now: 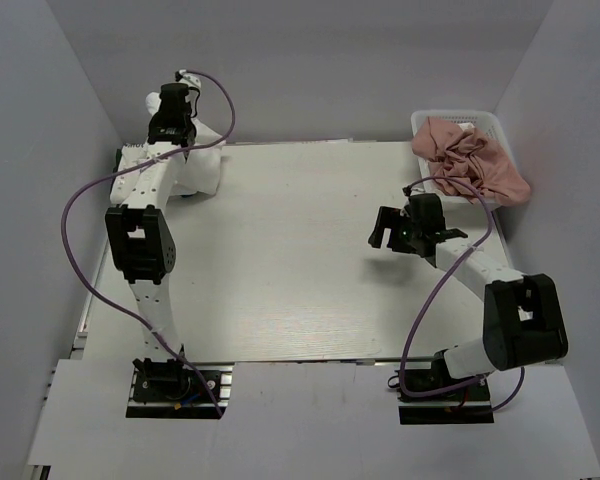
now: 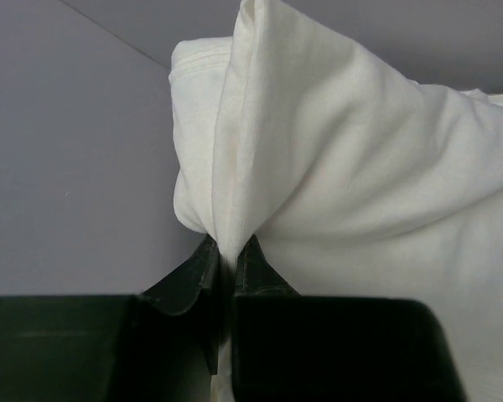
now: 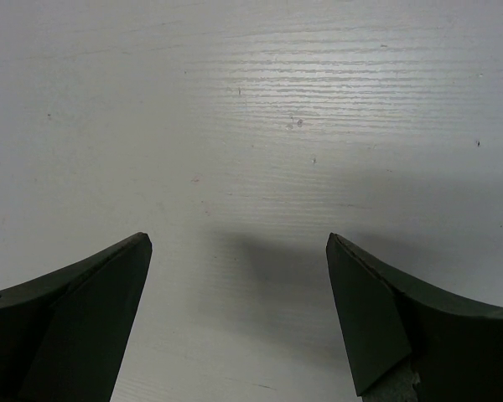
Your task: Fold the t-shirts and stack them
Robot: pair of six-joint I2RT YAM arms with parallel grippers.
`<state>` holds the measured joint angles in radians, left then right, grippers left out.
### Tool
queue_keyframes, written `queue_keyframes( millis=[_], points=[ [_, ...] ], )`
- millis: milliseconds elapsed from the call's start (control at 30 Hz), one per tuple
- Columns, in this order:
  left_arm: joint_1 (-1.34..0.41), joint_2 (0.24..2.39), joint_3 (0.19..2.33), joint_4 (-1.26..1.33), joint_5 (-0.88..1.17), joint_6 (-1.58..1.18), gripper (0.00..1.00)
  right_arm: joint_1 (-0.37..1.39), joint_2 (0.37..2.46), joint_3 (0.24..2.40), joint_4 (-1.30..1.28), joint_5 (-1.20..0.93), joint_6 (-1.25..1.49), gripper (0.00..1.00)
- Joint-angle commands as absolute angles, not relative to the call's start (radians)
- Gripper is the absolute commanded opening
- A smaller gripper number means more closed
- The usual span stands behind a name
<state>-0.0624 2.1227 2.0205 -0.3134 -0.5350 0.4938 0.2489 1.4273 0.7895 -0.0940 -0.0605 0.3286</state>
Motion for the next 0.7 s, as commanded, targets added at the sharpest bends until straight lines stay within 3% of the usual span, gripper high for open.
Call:
queue_keyframes(
  millis=[0, 233, 667],
  points=[
    [-0.02, 2.08, 2.08, -0.299, -0.505, 0.469, 0.0, 0.247, 1.443, 0.845, -0.095, -0.048, 0.319, 0.91],
    [0.092, 2.109, 2.037, -0.233, -0.503, 0.446, 0.0, 0.248, 1.46, 0.865, -0.124, -0.041, 0.322, 0.91],
    [0.19, 2.304, 2.157, -0.249, -0.362, 0.405, 0.0, 0.247, 1.529, 0.951, -0.156, -0.061, 0.345, 0.91]
  ],
)
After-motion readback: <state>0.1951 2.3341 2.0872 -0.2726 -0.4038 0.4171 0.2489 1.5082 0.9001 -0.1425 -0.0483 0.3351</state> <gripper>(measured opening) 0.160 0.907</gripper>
